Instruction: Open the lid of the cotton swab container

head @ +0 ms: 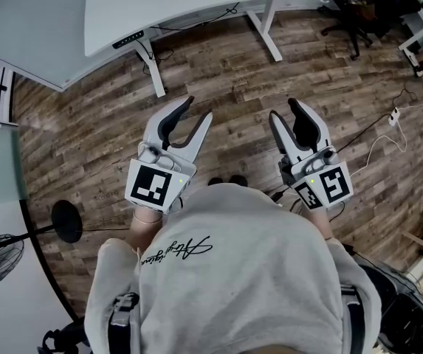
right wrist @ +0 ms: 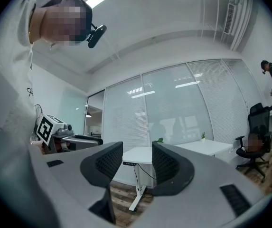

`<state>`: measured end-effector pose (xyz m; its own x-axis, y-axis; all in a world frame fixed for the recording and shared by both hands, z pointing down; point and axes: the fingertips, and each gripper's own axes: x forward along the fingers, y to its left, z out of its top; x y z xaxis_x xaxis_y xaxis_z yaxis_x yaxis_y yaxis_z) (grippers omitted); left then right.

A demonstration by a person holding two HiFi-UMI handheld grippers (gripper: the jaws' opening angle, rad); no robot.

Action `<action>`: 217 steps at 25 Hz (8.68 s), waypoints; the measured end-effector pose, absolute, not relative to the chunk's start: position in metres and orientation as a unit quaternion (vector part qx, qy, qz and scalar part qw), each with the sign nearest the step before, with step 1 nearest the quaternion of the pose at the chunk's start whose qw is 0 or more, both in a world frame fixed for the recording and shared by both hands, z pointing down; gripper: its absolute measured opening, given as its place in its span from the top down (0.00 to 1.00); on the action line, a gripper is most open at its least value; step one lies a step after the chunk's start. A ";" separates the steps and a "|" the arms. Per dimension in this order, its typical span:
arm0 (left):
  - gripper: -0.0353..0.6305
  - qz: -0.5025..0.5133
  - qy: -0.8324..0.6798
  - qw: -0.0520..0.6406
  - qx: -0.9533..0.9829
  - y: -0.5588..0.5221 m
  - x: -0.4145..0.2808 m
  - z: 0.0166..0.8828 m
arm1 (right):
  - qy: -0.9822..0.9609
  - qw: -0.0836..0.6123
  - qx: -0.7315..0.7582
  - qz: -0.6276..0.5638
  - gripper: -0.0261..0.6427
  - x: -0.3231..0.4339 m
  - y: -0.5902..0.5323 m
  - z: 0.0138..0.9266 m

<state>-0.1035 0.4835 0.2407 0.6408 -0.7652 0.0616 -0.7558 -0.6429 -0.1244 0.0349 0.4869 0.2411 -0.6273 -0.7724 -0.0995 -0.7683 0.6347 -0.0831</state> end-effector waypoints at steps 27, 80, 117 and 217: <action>0.48 -0.069 0.424 0.027 -0.902 0.467 -0.097 0.251 | 0.900 0.064 -0.430 -0.026 0.53 0.047 0.472 0.243; 0.49 -0.054 0.430 0.027 -0.901 0.325 -0.078 0.261 | 0.908 0.084 -0.406 -0.058 0.56 0.067 0.323 0.260; 0.49 -0.065 0.411 0.018 -0.909 0.198 -0.138 0.281 | 0.907 0.068 -0.411 -0.065 0.57 0.004 0.199 0.269; 0.49 -0.089 0.503 -0.006 -0.860 -0.161 -0.062 0.289 | 0.947 0.075 -0.297 -0.098 0.60 0.080 -0.190 0.272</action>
